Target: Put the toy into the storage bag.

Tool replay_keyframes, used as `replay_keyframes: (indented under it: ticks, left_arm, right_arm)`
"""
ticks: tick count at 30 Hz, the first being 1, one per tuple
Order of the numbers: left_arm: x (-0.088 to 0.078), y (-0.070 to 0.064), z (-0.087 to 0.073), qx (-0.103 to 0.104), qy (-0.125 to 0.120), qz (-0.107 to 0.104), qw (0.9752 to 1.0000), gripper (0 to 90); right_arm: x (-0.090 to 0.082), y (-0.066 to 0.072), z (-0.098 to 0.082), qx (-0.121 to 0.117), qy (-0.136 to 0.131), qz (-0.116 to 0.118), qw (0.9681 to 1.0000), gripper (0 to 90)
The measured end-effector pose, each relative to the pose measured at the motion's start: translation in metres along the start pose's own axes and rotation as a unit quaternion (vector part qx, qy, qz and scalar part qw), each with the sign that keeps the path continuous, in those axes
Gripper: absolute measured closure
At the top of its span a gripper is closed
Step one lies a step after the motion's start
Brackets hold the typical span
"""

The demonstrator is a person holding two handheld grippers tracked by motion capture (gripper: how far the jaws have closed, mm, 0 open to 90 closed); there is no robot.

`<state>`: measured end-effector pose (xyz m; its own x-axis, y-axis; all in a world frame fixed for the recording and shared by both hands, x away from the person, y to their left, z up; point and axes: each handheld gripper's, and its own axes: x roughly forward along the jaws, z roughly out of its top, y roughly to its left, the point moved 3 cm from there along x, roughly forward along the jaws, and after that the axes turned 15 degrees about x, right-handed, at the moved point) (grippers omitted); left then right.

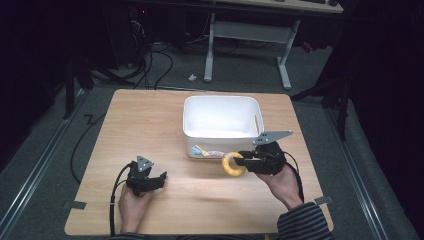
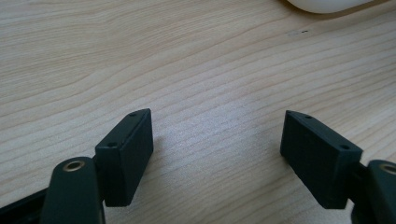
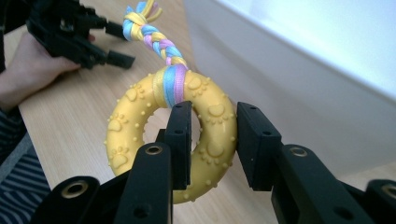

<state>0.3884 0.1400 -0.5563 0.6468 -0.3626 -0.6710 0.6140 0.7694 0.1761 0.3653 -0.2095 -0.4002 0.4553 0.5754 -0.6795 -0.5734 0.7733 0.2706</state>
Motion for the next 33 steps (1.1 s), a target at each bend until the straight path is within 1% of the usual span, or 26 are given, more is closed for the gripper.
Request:
replay_keyframes:
  ticks: [4, 5, 6, 7, 12, 15, 16, 19, 20, 22, 26, 30, 31, 32, 33]
  left_arm:
    - [0.0, 0.0, 0.0, 0.0, 0.0, 0.0, 1.0, 26.0]
    - [0.0, 0.0, 0.0, 0.0, 0.0, 0.0, 1.0, 26.0]
    - [0.0, 0.0, 0.0, 0.0, 0.0, 0.0, 1.0, 26.2]
    - [0.0, 0.0, 0.0, 0.0, 0.0, 0.0, 1.0, 26.3]
    - [0.0, 0.0, 0.0, -0.001, 0.0, 0.001, 1.0, 26.5]
    - [0.0, 0.0, 0.0, -0.001, 0.0, 0.001, 1.0, 26.6]
    - [0.0, 0.0, 0.0, -0.001, 0.0, 0.001, 1.0, 26.7]
    - [0.0, 0.0, 0.0, -0.001, 0.0, 0.001, 1.0, 26.6]
    - [0.0, 0.0, 0.0, -0.001, 0.0, 0.001, 1.0, 26.7]
    - [0.0, 0.0, 0.0, -0.001, 0.0, 0.001, 1.0, 26.7]
    - [0.0, 0.0, 0.0, -0.001, 0.0, 0.001, 1.0, 26.7]
    - [0.0, 0.0, 0.0, -0.002, 0.0, 0.001, 1.0, 26.7]
    - [0.0, 0.0, 0.0, -0.001, 0.0, 0.001, 1.0, 26.7]
    - [0.0, 0.0, 0.0, -0.001, 0.0, 0.002, 1.0, 26.7]
    - [0.0, 0.0, 0.0, -0.002, 0.0, 0.002, 1.0, 26.7]
  right_arm:
    - [-0.007, 0.002, 0.013, -0.012, -0.003, 0.0, 0.9999, 68.0]
    - [-0.007, 0.002, 0.013, -0.012, -0.003, 0.0, 0.9999, 68.0]
    - [-0.011, 0.001, 0.019, -0.015, -0.007, -0.002, 0.9999, 68.0]
    - [-0.011, 0.001, 0.019, -0.015, -0.007, -0.002, 0.9999, 68.0]
    - [-0.021, -0.002, 0.035, -0.016, -0.023, 0.007, 0.9996, 68.0]
    - [-0.023, -0.003, 0.043, -0.021, -0.032, 0.004, 0.9993, 68.0]
    - [-0.023, -0.003, 0.048, -0.025, -0.033, -0.003, 0.9992, 68.1]
    - [-0.022, -0.004, 0.053, -0.028, -0.032, -0.009, 0.999, 68.1]
    - [-0.02, -0.005, 0.056, -0.025, -0.029, -0.004, 0.9993, 68.1]
    - [-0.019, -0.006, 0.057, -0.026, -0.029, -0.001, 0.9992, 68.1]
    - [-0.014, -0.011, 0.063, -0.024, -0.019, -0.009, 0.9995, 68.1]
    - [-0.01, -0.016, 0.069, -0.015, -0.02, -0.015, 0.9996, 68.0]
    - [-0.007, -0.019, 0.072, -0.003, -0.02, -0.017, 0.9996, 68.0]
    - [-0.007, -0.019, 0.072, -0.003, -0.02, -0.017, 0.9996, 68.0]
    - [-0.004, -0.024, 0.075, -0.001, -0.023, -0.027, 0.9994, 67.9]
